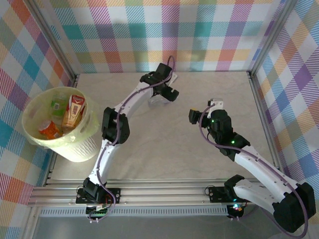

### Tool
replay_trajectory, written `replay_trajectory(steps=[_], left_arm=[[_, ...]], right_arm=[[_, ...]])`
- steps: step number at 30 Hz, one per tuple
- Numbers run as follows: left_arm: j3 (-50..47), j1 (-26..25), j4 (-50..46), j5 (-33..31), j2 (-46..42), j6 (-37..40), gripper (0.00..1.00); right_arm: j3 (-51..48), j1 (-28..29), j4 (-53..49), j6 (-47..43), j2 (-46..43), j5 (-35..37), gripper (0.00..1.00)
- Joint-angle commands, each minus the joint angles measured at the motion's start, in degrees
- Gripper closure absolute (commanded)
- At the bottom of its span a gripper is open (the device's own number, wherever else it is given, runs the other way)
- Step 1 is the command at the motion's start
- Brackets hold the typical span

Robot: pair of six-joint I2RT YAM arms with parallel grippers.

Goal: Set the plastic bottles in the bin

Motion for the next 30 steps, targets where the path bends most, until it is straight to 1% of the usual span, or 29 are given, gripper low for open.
replay_trajectory(steps=[1,4,9,11,13,18,21,24,27,30], left_arm=[[2.3,1.2,-1.7,1.8,2.4,2.7,0.0],[3.4,1.6,-1.5,1.5,5.3,3.1,0.0],[11.0,2.5,-5.0,1.7,12.3,3.1,0.02],[12.7,2.5,-6.1,2.4,14.0,3.2,0.06],[12.5,2.5,-6.2,2.7,14.5,2.9,0.13],[10.6,2.4,-5.1,0.7,13.9,1.4,0.28],[7.0,2.4,-3.2,0.2,11.6,-0.1,0.35],[-0.5,2.4,1.3,0.0,6.8,-2.1,0.4],[-8.0,2.5,5.9,-1.6,2.3,-6.3,0.45],[-18.1,2.1,11.6,-1.9,-3.4,-10.2,0.47]], right_arm=[[-0.5,-0.5,-0.9,-1.4,-1.1,0.4,0.0],[-0.4,-0.4,-0.8,-1.4,-0.7,-0.2,0.0],[0.2,-0.5,-0.7,-2.0,-0.2,-1.1,0.0],[0.3,-0.5,-0.8,-2.2,0.1,-1.2,0.0],[0.5,-0.5,-1.0,-2.2,0.3,-1.3,0.0],[0.5,-0.5,-1.2,-1.7,0.5,-1.9,0.0],[0.6,-0.5,-1.4,-1.5,0.5,-2.1,0.0],[0.3,-0.5,-1.3,-1.5,0.5,-2.8,0.0],[0.1,-0.5,-0.3,-3.4,-0.8,-7.7,0.0],[-1.8,-0.5,4.1,-5.8,-3.1,-12.9,0.0]])
